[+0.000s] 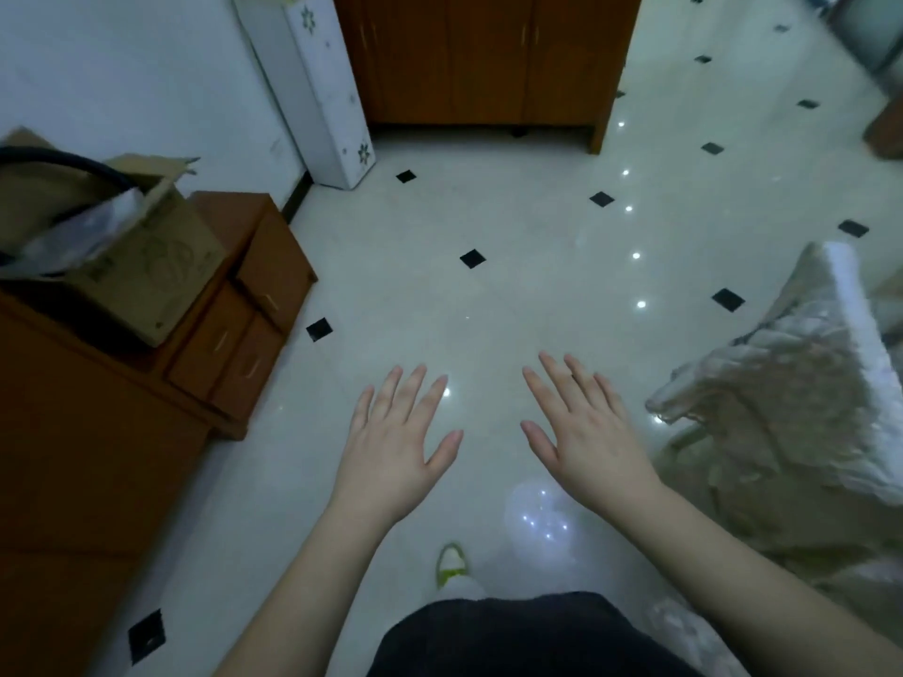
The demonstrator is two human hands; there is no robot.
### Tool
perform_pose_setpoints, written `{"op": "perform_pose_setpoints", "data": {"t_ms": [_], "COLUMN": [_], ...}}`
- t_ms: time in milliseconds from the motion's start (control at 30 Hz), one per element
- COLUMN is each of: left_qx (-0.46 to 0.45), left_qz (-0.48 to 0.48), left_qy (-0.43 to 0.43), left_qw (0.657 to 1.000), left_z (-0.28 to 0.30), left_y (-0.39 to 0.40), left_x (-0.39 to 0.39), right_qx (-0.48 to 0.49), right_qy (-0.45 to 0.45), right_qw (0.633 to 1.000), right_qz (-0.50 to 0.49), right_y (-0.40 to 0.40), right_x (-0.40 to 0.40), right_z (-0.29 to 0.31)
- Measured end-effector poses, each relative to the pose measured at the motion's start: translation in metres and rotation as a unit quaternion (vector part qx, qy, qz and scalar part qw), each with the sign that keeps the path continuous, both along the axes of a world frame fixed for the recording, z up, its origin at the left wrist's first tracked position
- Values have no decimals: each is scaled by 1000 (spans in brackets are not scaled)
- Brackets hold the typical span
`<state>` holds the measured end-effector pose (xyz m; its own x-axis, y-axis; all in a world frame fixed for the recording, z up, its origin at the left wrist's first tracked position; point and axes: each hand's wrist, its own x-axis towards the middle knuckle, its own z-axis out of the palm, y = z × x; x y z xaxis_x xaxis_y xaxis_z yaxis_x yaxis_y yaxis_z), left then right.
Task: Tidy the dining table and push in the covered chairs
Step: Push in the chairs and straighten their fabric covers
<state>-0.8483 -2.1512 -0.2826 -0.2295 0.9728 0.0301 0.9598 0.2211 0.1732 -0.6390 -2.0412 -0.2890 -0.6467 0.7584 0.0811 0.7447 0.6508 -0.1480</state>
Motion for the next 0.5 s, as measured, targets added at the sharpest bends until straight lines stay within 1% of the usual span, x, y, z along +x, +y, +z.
{"op": "perform_pose_setpoints", "data": {"t_ms": [133,233,333,500], "left_qx": [-5,-13,-9,0], "left_qz": [-55,-110,-170,-243], "left_qy": [-2,-5,-20,-5], "left_qw": [998,994,985,970], "left_z": [5,7,13,13], "left_y": [77,150,221,341], "left_x": [-43,-59,-55,-30], "right_qx": [9,20,25,38], "right_qy": [-14,-7,-12,-19], "right_qw": [999,994,983,965], "right_qz": [-51,-108,-184,-258], "right_y": [49,92,134,218], "right_x": [-31,-41,-37,-18], "right_z": [7,6,11,11]}}
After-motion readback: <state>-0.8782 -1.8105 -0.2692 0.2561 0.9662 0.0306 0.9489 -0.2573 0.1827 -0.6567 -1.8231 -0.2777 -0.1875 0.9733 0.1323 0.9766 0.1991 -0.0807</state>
